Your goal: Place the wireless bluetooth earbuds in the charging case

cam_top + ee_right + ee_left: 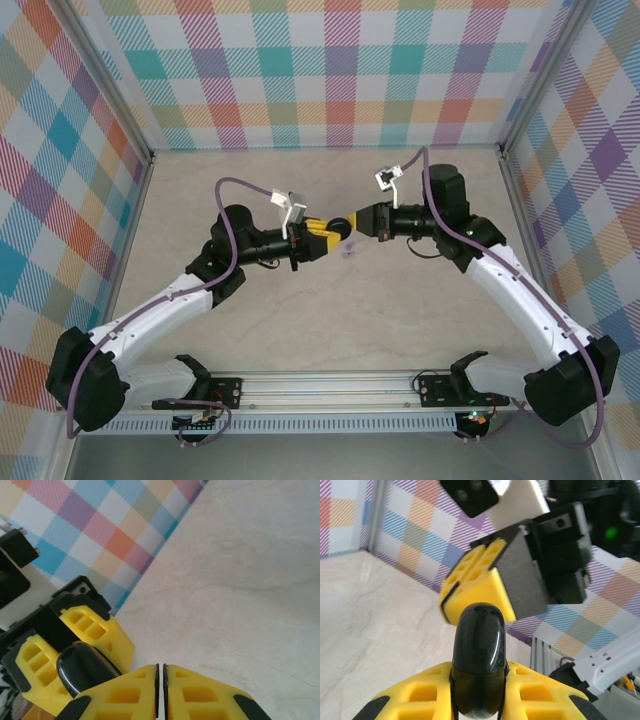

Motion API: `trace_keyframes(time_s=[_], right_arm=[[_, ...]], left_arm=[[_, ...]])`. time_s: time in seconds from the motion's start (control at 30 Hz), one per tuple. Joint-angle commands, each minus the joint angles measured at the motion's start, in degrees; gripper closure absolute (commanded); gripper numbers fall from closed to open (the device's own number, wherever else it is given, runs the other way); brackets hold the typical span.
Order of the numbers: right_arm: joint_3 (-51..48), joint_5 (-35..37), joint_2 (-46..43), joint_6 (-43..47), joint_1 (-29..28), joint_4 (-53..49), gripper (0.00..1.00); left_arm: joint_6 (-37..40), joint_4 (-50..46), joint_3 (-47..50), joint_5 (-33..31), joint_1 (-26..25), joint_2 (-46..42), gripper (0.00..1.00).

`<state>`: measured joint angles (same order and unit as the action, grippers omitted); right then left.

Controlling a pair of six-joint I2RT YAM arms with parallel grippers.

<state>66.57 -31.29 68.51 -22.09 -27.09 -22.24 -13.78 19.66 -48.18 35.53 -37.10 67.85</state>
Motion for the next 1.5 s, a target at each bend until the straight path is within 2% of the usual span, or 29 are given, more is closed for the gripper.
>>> trace_keyframes(time_s=[0.0,0.27,0.33,0.47,0.57,1.0,1.47], right_arm=[[1.9,8.74,-0.99,2.57,-0.33,-5.45,0.86],[2.87,21.87,0.03,1.97,-0.33,-12.54,0.84],[2.72,22.65,0.23,2.06,-0.33,-13.12,0.83],[2.18,23.03,0.45,2.06,-0.33,-13.48,0.82],[2.16,23.11,0.82,2.22,-0.33,-13.73,0.82],[2.34,22.94,2.32,2.75,-0.35,-15.06,0.81],[2.39,22.33,3.75,2.76,-0.33,-15.89,0.81]], left_arm=[[-0.83,-6.53,-4.06,-5.91,-0.09,1.54,0.85],[-8.53,-13.6,-9.2,-7.03,5.34,9.41,0.84],[-10.44,-18.09,-11.45,-8.64,6.93,11.96,0.84],[-10.27,-32.83,-19.53,-10.64,9.79,20.03,0.84],[-9.72,-37.69,-22.65,-9.6,11.48,25.25,0.84],[-7.71,-40.43,-27.6,-8.61,16.48,38.83,0.82],[-6.13,-41.63,-26.54,-11.69,19.08,43.83,0.76]])
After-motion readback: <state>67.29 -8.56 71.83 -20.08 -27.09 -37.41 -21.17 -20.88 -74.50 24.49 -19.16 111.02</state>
